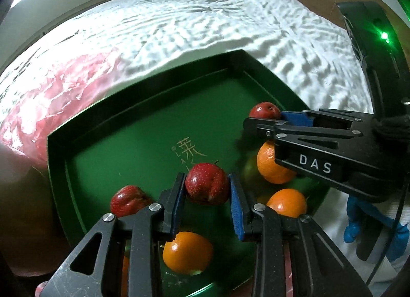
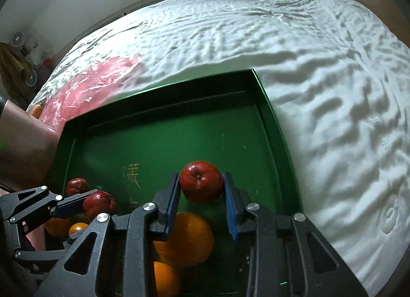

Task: Organize fruits
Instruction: 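Lower both apples into the green tray and open both grippers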

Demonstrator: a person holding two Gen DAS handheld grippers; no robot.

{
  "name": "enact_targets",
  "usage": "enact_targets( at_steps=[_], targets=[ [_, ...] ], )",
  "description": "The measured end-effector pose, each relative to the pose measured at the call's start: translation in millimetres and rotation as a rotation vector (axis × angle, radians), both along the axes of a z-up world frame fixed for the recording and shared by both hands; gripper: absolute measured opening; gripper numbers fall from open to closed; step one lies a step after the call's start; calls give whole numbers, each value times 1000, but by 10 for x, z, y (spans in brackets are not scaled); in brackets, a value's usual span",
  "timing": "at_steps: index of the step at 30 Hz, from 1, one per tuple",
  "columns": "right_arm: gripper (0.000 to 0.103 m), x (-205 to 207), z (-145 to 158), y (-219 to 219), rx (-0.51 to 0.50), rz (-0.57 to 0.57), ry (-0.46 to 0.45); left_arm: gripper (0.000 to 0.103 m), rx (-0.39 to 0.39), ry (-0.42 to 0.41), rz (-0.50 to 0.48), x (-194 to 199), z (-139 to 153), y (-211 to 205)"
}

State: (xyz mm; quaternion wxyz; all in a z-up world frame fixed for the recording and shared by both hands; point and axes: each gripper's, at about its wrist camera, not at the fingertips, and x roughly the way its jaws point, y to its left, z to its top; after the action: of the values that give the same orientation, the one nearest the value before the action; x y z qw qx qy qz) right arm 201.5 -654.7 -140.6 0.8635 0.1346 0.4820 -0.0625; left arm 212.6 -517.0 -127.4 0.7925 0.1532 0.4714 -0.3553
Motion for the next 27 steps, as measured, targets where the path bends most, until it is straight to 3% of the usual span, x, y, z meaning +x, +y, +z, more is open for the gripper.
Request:
enact_targets(
  at_steps=[14,17,27],
  targets=[
    [46,70,-53,-5,-12,3,15,30,21,10,16,14,-97,-35],
    [72,56,-30,-2,-18,-8,15,39,14,0,22,10,-42,-10],
    [92,-122,279,55,-40,-56,-35,53,-24,-55,1,-119,260,87]
  ],
)
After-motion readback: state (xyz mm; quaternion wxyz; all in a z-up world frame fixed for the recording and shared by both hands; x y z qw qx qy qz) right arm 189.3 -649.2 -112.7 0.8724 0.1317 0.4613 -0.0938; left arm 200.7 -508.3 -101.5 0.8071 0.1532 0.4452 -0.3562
